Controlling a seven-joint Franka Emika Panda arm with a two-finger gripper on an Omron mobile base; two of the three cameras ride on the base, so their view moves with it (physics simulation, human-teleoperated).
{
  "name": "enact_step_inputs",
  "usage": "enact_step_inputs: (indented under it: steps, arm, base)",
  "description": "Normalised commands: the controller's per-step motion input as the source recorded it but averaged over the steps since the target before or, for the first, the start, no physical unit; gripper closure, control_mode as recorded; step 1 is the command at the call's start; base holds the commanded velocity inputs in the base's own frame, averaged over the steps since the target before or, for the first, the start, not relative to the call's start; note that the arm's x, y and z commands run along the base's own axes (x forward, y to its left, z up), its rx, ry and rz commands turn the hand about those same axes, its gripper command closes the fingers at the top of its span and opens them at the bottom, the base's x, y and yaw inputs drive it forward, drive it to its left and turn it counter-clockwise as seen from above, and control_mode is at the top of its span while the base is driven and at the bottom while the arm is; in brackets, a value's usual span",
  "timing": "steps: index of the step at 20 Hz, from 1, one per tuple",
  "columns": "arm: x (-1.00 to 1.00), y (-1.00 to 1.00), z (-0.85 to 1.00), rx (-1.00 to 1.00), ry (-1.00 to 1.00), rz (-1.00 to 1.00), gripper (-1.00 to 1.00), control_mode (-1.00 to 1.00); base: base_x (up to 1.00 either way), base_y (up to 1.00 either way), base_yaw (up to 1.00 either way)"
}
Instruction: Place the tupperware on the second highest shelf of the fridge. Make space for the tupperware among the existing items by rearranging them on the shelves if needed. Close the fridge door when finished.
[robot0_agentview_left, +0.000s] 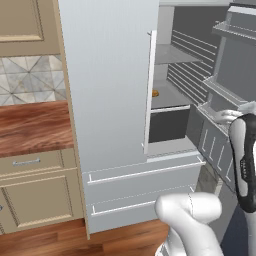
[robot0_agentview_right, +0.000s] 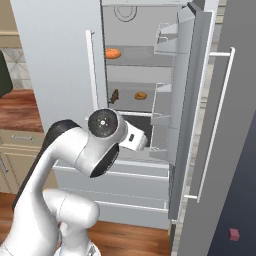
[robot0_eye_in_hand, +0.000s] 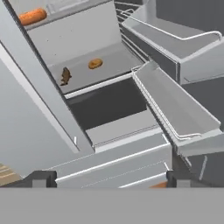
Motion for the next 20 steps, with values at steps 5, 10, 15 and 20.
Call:
enact_step_inputs:
  steps: [5, 10, 15, 20]
  arm:
    - [-0.37, -0.86, 0.0, 0.2, 0.12, -0.15, -1.0, -1.0]
    - [-0.23, -1.0, 0.0, 0.37, 0.17, -0.14, -1.0, -1.0]
    - [0.0, -1.0, -0.24, 0.33, 0.1, -0.08, -1.0, -1.0]
    - [0.0, -1.0, -0.85, 0.29, 0.0, -0.12, -1.0, -1.0]
  base:
    - [0.0, 0.0, 0.0]
    - [0.0, 0.0, 0.0]
    - [0.0, 0.0, 0.0]
    - [0.0, 0.0, 0.0]
